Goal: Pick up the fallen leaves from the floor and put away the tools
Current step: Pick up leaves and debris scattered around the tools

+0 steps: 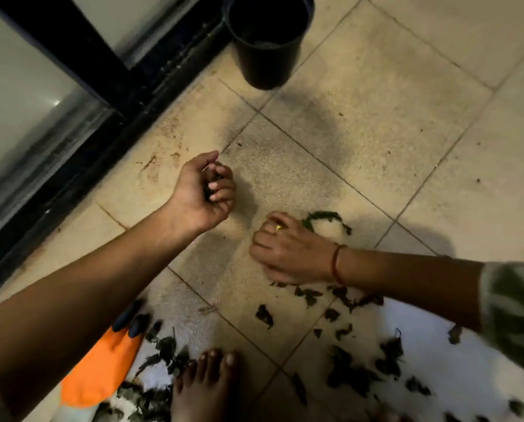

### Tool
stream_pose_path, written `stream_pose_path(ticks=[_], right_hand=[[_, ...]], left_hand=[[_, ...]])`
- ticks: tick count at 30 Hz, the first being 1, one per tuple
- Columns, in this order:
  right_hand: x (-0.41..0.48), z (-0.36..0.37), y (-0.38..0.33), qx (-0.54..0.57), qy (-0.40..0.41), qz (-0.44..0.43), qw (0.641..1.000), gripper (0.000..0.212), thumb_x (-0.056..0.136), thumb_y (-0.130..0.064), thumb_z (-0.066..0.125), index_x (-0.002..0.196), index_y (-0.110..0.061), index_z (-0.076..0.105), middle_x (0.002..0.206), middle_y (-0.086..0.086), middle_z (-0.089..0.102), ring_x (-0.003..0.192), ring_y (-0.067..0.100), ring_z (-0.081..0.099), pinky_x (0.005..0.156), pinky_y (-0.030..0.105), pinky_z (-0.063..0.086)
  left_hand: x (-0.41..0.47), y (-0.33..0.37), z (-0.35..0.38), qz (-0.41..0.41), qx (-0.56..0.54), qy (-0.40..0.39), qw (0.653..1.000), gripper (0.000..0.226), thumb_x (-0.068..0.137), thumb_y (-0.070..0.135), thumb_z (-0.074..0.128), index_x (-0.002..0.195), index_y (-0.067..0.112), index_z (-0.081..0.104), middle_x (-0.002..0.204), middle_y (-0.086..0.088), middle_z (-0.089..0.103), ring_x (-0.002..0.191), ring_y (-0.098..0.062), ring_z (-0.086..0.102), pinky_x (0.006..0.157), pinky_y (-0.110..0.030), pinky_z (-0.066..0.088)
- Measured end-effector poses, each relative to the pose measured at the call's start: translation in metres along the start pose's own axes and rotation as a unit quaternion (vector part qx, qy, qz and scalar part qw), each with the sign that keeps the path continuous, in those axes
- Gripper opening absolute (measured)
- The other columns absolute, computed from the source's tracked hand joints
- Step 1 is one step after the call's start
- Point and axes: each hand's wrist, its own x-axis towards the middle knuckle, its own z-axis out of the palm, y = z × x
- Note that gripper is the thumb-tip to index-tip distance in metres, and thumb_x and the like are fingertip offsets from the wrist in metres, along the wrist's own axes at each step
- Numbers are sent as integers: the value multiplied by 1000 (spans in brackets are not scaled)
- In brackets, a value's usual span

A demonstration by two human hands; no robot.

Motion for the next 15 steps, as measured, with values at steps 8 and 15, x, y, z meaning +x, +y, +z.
stream_pose_path(ticks=[8, 15], right_hand=[[-105, -46, 33, 52, 46, 281, 957, 48, 90, -51, 49, 119, -13, 58, 124, 15, 56, 116, 32, 51, 102, 51, 38], [-70, -25, 12, 112, 9, 401, 909, 71, 87, -69, 35, 140, -22, 37, 140, 14, 41, 134, 35, 33, 114, 54, 15]], left_hand=[[41, -36, 104, -100, 142, -42, 984, 46, 94, 28, 44, 48, 19, 45, 51, 7, 41, 34, -3, 29, 35, -14, 15], [52, -70, 131, -132, 163, -62, 976, 46, 93, 28, 44, 48, 19, 44, 49, 9, 43, 31, -2, 30, 34, -13, 14]])
